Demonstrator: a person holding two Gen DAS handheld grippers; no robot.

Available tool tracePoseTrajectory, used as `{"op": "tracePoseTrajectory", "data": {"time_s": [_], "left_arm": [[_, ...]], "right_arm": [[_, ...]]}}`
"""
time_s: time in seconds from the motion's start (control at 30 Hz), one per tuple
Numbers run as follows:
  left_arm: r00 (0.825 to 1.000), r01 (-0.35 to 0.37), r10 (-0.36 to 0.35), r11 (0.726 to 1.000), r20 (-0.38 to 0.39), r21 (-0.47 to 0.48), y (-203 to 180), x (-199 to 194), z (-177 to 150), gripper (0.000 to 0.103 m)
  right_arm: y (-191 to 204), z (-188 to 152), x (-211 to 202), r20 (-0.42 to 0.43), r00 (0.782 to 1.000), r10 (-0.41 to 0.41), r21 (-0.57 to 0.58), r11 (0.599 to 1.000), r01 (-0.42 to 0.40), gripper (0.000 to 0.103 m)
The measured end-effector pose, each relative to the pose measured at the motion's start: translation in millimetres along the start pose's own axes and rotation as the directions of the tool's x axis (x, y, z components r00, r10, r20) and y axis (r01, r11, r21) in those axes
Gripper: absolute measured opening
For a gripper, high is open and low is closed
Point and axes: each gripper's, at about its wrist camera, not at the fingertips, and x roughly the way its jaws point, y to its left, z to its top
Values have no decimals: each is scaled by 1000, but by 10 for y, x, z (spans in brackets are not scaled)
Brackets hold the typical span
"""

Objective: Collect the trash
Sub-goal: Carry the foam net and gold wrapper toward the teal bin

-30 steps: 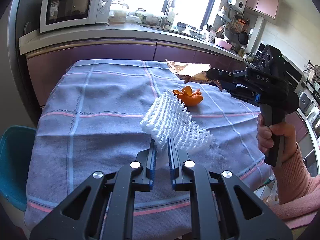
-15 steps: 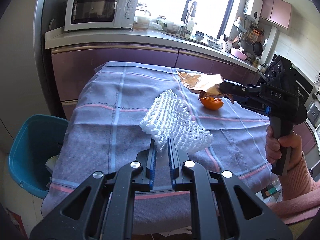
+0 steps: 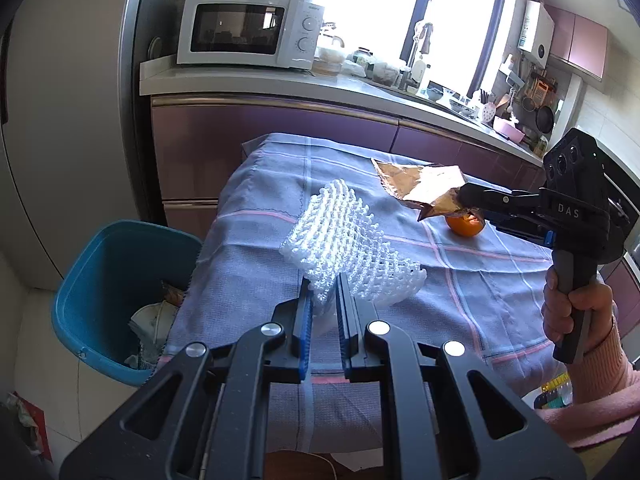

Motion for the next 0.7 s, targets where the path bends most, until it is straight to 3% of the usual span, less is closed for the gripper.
{"op": "tracePoseTrajectory", "data": {"time_s": [0.7], "left_arm": [[991,-123,128,986,42,-113,583,-319,-61,12]], "right_arm": [[462,38,588,-108,991,83,-79,993,-92,33]]}}
